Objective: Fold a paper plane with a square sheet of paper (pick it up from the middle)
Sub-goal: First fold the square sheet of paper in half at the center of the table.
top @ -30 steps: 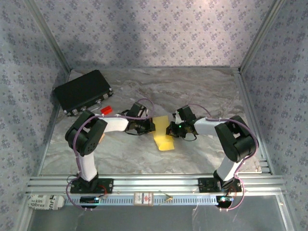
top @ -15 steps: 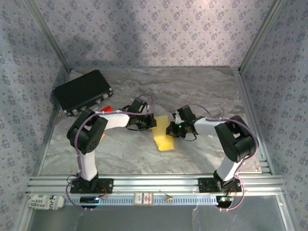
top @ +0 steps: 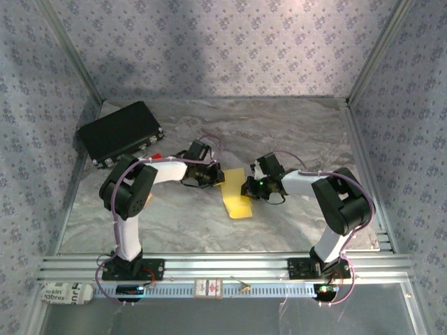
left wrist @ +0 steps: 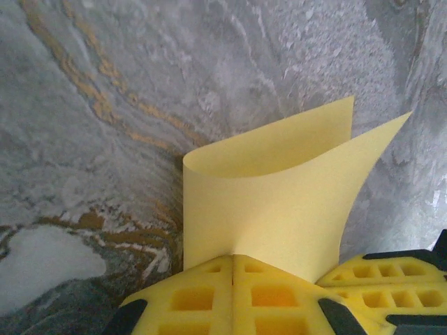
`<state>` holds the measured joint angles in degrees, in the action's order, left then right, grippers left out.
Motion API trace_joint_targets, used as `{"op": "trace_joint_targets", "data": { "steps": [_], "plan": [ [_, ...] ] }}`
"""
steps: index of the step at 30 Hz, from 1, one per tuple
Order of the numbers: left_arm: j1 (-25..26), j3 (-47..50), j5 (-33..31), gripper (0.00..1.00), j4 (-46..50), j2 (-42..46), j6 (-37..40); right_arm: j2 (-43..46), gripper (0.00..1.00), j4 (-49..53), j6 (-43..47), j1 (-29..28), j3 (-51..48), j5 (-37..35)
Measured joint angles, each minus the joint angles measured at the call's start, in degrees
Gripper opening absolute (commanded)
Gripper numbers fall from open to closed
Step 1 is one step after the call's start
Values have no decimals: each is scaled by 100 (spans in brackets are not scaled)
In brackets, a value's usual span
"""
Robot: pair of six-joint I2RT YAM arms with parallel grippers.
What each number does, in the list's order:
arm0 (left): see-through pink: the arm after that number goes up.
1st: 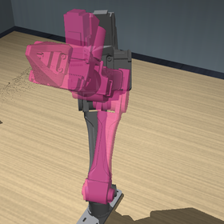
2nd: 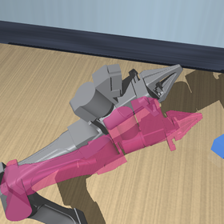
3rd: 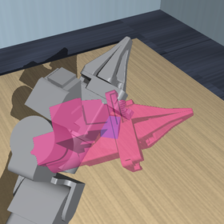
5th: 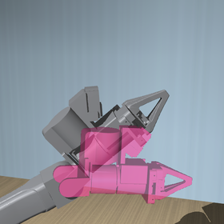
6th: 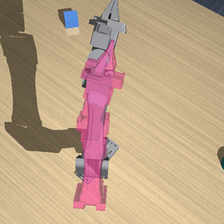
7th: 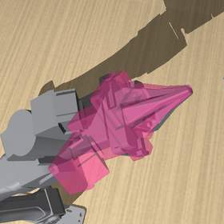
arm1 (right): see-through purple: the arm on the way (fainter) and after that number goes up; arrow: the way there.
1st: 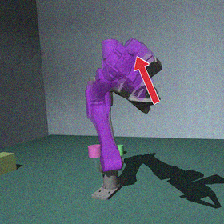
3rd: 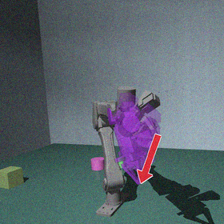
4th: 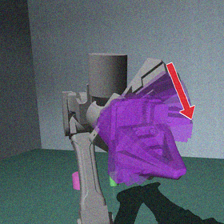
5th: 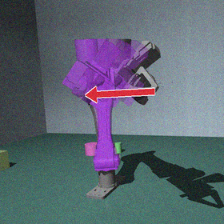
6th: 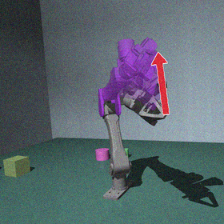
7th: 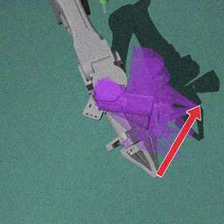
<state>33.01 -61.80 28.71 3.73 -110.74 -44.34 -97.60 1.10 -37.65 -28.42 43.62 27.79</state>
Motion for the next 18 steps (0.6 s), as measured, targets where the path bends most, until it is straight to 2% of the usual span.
{"op": "trace_joint_targets", "data": {
  "steps": [18],
  "plan": [
    [-116,-267,2,0,98,-236,-98,-33,0,85,4,0,57,0]
  ]
}}
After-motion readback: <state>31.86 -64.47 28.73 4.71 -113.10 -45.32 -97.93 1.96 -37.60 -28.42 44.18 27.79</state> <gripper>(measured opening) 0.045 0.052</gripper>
